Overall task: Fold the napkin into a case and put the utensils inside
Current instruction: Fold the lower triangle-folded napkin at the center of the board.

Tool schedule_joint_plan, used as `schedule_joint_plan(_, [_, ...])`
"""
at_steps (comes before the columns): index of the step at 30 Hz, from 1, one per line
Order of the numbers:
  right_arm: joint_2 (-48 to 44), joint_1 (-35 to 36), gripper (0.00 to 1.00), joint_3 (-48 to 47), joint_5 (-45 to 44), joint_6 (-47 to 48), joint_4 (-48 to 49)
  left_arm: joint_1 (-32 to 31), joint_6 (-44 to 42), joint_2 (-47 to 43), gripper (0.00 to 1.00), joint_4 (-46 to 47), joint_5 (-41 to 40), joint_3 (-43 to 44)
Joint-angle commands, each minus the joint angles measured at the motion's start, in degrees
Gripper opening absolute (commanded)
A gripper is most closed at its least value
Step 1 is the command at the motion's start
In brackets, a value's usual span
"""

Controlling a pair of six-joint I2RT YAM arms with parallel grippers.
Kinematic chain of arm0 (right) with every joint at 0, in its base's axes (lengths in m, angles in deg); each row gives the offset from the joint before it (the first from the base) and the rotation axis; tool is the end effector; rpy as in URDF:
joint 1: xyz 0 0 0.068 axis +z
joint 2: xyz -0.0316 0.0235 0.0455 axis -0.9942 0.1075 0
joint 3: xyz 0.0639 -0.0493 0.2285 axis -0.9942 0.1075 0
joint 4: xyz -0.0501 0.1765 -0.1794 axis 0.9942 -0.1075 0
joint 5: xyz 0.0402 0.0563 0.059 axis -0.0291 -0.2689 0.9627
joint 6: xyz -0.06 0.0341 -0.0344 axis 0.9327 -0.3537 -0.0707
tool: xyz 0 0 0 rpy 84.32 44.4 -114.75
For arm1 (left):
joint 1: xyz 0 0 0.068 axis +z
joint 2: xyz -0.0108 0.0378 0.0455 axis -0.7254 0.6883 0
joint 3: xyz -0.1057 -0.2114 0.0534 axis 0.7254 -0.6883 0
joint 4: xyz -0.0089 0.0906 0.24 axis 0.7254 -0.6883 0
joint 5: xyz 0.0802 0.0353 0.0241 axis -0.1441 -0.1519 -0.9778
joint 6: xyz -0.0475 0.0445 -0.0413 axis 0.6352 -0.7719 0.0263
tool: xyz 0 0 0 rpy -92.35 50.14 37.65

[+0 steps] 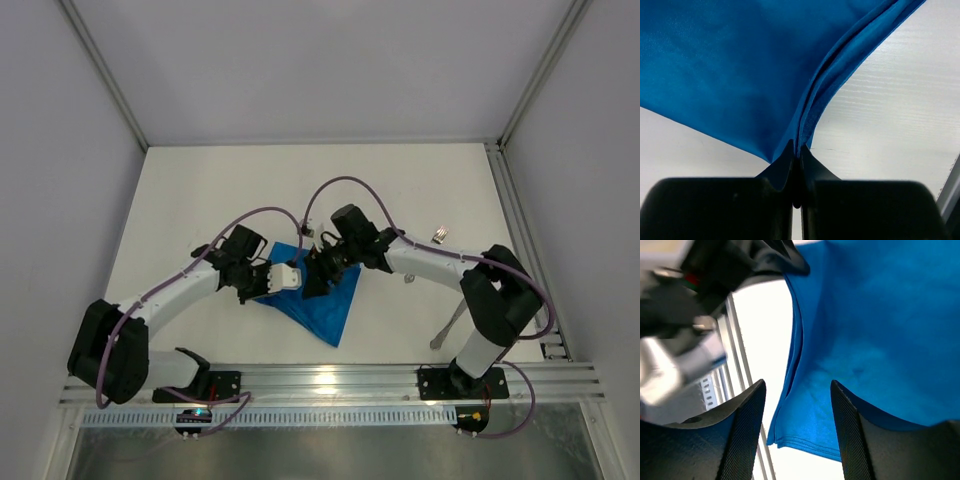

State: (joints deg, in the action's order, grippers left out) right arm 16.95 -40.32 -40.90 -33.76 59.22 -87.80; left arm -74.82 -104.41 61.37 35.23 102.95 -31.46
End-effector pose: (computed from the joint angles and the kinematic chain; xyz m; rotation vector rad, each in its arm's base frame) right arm 0.2291 0.2769 0.1575 -1.2157 2.1749 1.2148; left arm 0.2026 -0.1349 0.1391 1.8173 1.9992 -0.3677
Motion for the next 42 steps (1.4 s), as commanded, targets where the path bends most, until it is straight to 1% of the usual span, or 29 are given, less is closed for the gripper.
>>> schedule_joint_plan(1, [-1.85, -1.05, 0.59, -1.74, 1.35, -1.48, 2.72, 0.98, 3.44, 0.93, 0.0, -1.82, 2.25, 3.27])
schedule_joint_plan(2, [-0.89, -1.49, 0.56, -1.39, 0.31, -2.97, 7.35, 1.24, 3.88, 1.11, 0.0, -2.08, 2.34, 3.71])
schedule_joint_plan(3, [0.16, -2.02, 0.5, -1.38, -1.27, -4.55, 9.31, 1.42, 5.02, 1.54, 0.0, -2.26, 2.95, 4.67])
schedule_joint_plan(5, [3.14, -2.11, 0.33, -2.95, -6.02, -8.16, 11.7, 2.21, 5.82, 1.9, 0.0, -2.87, 3.39, 5.56])
schedule_joint_plan(6, [6.81, -2.11, 0.22, -5.14, -7.34, -9.3, 13.01, 2.39, 6.34, 2.25, 0.0, -2.96, 3.48, 5.73])
schedule_joint_plan(7, [8.68, -2.2, 0.18, -6.12, -9.18, -11.66, 13.72, 2.39, 7.04, 2.95, 0.0, -3.14, 3.74, 6.26])
schedule_joint_plan(9, [12.98, -2.2, 0.12, -8.05, -9.81, -13.78, 14.34, 2.47, 7.66, 3.74, 0.0, -3.84, 4.01, 6.7])
schedule_joint_plan(10, [13.87, -2.2, 0.1, -8.15, -10.07, -14.67, 15.04, 2.56, 8.19, 4.36, 0.0, -3.93, 4.35, 6.79])
schedule_joint_plan(15, [15.55, -2.11, 0.06, -4.2, -12.62, -18.01, 17.86, 3.7, 9.59, 6.73, 0.0, -4.28, 6.11, 8.89])
schedule_joint_plan(20, [18.27, -2.11, 0.05, -3.84, -11.22, -18.45, 17.33, 5.28, 12.84, 14.45, 0.0, -6.91, 8.92, 16.09])
schedule_joint_plan(25, [19.51, -2.2, 0.04, -3.67, -9.9, -17.58, 16.37, 6.78, 13.99, 17.54, 0.0, -6.04, 9.63, 17.51])
schedule_joint_plan(29, [19.51, -2.28, 0.04, -3.05, -8.5, -16.61, 16.54, 8.1, 15.75, 20.88, 0.0, -7.18, 10.86, 20.76])
schedule_joint_plan(33, [19.33, -2.29, 0.04, -3.58, -7.62, -14.94, 15.4, 9.94, 16.28, 23.43, 0.0, -7.71, 9.46, 22.78])
schedule_joint_plan(38, [19.6, -2.46, 0.04, -4.63, -7.0, -11.17, 12.85, 10.3, 13.48, 26.07, 0.0, -10.95, 4.98, 26.64])
schedule_joint_plan(42, [18.98, -2.37, 0.04, -4.72, -6.3, -8.88, 12.15, 10.3, 10.92, 27.39, 0.0, -13.16, 4.09, 28.41])
